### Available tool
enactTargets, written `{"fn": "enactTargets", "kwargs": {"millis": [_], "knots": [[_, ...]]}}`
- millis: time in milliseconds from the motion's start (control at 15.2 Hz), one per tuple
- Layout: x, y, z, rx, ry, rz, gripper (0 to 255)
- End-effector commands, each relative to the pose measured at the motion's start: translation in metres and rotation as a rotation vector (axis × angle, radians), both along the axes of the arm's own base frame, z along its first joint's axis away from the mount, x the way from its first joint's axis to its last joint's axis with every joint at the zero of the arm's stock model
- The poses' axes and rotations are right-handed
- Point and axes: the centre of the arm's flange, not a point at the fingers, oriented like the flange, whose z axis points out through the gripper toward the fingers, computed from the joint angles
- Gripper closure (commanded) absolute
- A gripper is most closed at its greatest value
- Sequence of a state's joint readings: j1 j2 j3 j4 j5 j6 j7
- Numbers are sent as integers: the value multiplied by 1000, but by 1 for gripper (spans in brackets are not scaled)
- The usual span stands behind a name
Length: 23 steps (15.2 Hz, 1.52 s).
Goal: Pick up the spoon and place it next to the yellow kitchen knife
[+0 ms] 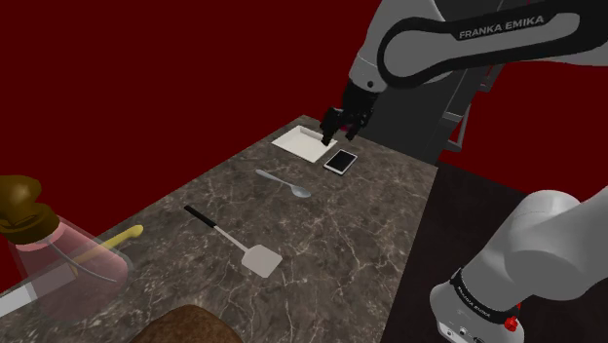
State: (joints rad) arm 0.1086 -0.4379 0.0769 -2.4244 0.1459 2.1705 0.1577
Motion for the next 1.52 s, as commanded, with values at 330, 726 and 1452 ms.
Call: {"fn": "enactTargets", "kwargs": {"millis": [330, 726, 1452], "knots": [[43, 53, -57, -2, -33, 66, 0], [80, 100, -107, -4, -59, 123, 0], [93, 112, -152, -5, -62, 131, 0]]}}
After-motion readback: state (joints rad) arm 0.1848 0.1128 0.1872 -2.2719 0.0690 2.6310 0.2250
